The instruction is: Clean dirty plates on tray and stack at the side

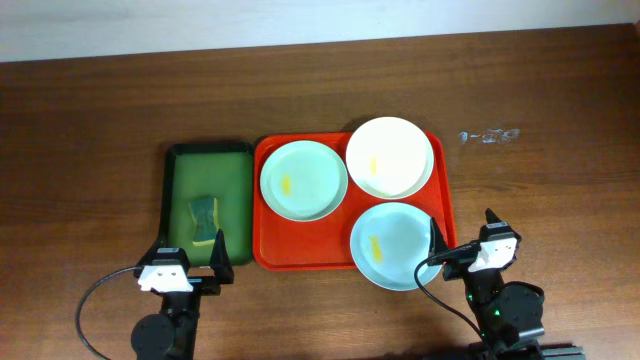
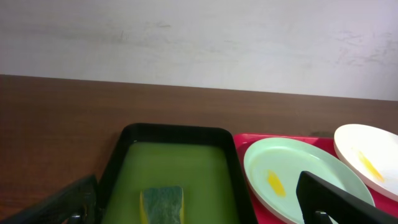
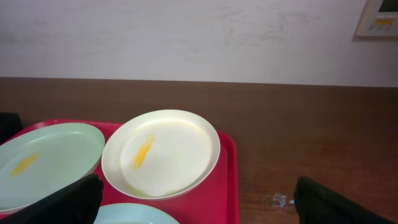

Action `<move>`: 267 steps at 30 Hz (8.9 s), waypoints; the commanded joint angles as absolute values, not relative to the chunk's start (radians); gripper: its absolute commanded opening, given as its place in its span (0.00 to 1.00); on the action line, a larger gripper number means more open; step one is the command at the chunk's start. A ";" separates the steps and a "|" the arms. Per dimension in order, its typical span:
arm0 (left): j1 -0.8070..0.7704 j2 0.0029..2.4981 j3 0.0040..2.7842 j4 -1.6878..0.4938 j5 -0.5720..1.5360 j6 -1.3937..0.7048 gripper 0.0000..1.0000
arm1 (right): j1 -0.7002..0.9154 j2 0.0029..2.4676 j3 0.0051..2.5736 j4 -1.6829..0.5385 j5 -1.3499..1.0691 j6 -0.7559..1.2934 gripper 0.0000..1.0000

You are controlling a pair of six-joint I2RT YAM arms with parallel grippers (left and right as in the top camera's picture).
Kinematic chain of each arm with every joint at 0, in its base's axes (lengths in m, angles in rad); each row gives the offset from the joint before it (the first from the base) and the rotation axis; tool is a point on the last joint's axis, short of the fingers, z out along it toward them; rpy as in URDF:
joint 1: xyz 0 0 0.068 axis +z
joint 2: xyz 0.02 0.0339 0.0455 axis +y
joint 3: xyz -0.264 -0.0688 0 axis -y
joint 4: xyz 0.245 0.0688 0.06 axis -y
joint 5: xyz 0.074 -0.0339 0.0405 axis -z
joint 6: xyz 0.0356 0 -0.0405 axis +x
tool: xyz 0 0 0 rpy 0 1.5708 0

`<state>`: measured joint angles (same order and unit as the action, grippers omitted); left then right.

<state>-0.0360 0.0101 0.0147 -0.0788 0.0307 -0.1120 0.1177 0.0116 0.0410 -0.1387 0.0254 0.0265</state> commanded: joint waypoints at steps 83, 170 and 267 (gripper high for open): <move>-0.030 1.425 1.055 -0.891 0.133 -0.130 0.89 | 0.481 2.009 1.326 -0.622 0.012 0.589 0.42; -0.205 1.745 1.374 -0.853 0.132 -0.052 0.00 | 0.409 1.964 1.328 -0.793 -0.363 0.397 0.04; -0.230 1.545 0.930 -0.732 -0.310 -0.350 0.00 | 0.414 1.970 1.327 -0.801 -0.321 0.400 0.04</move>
<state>-0.2333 1.5490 1.0321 -0.8211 -0.2741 -0.3412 0.4068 1.9831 1.3258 -0.8009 -0.3042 0.4072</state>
